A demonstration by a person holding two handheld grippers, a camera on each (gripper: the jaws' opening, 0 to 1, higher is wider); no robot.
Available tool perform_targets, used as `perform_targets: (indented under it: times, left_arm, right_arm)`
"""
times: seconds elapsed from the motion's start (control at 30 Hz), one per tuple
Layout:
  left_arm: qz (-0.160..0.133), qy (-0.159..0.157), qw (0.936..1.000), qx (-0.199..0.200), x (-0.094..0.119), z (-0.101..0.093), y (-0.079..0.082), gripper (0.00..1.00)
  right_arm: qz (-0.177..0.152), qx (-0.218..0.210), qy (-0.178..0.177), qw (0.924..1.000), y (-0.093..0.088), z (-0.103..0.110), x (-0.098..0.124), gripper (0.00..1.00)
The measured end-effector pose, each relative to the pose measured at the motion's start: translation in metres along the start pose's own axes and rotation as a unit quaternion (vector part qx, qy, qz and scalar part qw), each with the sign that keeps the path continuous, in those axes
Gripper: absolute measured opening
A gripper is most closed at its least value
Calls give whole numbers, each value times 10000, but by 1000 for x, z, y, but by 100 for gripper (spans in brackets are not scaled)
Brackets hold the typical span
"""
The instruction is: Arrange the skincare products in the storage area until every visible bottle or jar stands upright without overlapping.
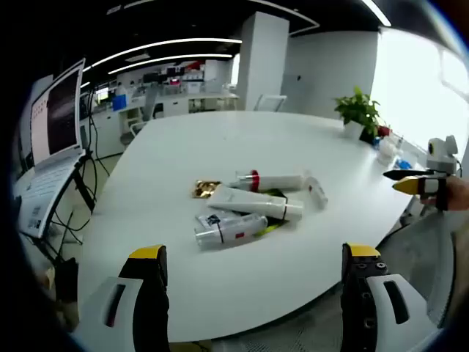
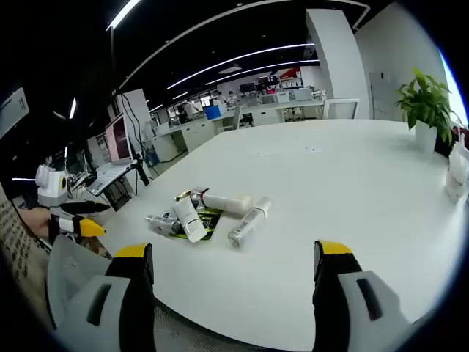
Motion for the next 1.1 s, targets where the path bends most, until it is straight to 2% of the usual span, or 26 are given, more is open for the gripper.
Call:
perform_targets:
  times: [0.7, 1.1]
  left_arm:
    - [27, -15, 10000, -17, 0, 0, -1, 97]
    - [47, 90, 9999, -2, 0, 1, -1, 97]
  right_arm:
    - [51, 0, 5, 10000, -3, -3, -2, 91]
    - [117, 47, 29, 9999, -2, 0, -2, 90]
Point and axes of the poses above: the point that each gripper's makers call its tool centre point, and the gripper's own axes: x roughly backward along the fingers, z roughly to its left, y roughly out of its top, the point moved 10 cm from there along x, roughly backward along the fingers, and after that the axes turned 3 degrees about -y, right-handed, at the moved point
